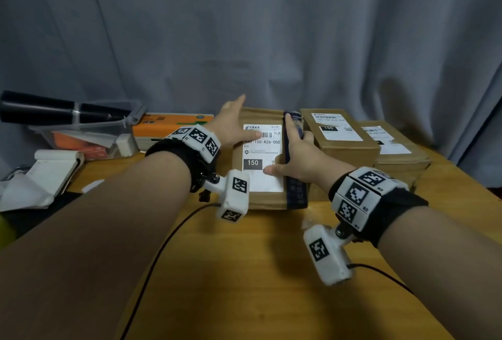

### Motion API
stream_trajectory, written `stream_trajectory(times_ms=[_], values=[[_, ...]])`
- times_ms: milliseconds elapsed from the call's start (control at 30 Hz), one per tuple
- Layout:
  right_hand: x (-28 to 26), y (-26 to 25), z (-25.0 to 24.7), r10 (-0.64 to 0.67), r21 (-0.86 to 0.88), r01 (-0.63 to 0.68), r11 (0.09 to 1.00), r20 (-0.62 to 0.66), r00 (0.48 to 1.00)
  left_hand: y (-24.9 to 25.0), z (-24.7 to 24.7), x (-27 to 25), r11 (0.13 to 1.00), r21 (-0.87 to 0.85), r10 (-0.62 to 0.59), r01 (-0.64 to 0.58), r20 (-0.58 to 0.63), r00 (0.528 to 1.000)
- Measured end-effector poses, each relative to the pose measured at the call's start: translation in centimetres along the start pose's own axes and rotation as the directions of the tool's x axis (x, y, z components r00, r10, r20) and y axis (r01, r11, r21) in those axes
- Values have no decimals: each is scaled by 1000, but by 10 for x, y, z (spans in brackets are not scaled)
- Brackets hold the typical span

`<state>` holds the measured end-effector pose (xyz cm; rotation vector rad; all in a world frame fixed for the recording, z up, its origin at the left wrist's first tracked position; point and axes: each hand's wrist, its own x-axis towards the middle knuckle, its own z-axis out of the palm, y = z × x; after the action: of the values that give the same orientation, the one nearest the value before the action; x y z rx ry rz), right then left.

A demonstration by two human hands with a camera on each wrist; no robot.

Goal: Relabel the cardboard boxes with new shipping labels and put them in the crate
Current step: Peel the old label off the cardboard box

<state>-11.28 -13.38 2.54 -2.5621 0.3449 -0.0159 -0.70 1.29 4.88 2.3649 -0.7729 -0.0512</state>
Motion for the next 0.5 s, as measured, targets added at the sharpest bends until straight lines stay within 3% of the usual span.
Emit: stream_trajectory(times_ms=[133,200,267,367,500], values=[[-1,1,-7,-137,-200,103,974,-164,977,-1,0,-2,997,22,79,-78,-77,994],[2,-2,-11,-296,-252,232,940,-256,920,-1,3,-7,991,0,133,-134,-99,986],[5,-6,-13,-402,-276,329,903,-270,875,0,4,-11,984,-19,170,-175,-147,974],[7,-6,-10,-452,-306,368,878,-272,850,-3,0,-15,976,-5,213,-219,-211,954],[4,3,3,-479,-280,393,876,-400,782,-5,0,-22,970,-20,233,-244,-223,946]])
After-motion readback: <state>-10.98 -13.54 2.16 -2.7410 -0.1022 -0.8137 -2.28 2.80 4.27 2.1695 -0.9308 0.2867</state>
